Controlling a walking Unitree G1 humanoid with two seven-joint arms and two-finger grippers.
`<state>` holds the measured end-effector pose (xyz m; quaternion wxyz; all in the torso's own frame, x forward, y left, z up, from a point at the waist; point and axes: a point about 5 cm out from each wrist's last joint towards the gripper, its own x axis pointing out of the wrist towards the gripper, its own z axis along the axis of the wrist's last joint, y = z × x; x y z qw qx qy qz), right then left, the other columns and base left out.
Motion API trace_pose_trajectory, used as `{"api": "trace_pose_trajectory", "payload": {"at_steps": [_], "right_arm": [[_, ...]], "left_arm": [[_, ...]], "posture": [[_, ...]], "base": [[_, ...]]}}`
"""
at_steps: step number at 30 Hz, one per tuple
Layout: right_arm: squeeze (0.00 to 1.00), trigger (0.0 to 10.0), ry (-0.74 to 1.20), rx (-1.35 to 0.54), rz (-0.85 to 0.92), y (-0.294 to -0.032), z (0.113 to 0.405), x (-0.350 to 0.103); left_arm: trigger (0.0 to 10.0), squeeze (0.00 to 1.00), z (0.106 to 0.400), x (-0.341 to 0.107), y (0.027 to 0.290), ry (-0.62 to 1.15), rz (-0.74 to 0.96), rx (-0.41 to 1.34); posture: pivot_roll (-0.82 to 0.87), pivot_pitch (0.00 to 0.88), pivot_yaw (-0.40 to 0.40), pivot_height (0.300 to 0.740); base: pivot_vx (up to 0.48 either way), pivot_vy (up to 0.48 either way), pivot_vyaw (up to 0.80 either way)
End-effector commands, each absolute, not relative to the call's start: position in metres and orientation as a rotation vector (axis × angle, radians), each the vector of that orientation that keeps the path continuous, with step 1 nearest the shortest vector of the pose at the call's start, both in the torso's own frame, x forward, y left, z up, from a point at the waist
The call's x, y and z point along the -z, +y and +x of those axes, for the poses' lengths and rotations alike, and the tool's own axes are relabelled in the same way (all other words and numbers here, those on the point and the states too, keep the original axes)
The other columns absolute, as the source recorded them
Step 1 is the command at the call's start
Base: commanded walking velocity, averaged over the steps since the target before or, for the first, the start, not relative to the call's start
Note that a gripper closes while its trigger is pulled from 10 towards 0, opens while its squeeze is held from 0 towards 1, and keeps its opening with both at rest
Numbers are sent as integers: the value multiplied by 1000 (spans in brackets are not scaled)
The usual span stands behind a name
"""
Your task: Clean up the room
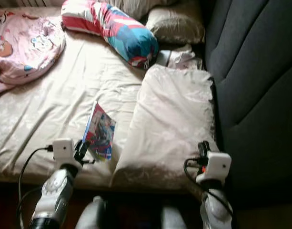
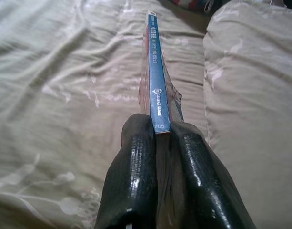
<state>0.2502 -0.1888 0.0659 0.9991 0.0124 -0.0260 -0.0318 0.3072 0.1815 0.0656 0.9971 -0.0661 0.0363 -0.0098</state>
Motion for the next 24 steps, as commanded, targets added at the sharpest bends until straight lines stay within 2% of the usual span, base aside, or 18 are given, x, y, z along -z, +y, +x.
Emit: {"api": "trace_pose_trajectory", "payload": {"at_steps": [1, 6, 11, 24], "right_arm": [[0, 10000, -49, 56, 30, -188, 248, -68], [0, 10000, -52, 43, 32, -188, 248, -70], [0, 10000, -56, 36, 24, -191, 246, -74], [0, 10000, -62, 33, 10, -198, 235, -84]], "left_arm": [[10000, 0, 314, -72, 185, 33, -155, 2], [10000, 0, 324, -73, 184, 37, -158, -2], [10000, 0, 341, -80, 181, 44, -233, 27], [10000, 0, 355, -93, 171, 11, -286, 118]], "posture": [[-108, 254, -16, 646], [-116, 260, -22, 646], [-147, 281, -40, 646], [-190, 335, -70, 646]], "base": [[0, 0, 0], [0, 0, 0], [0, 0, 0], [0, 0, 0]]}}
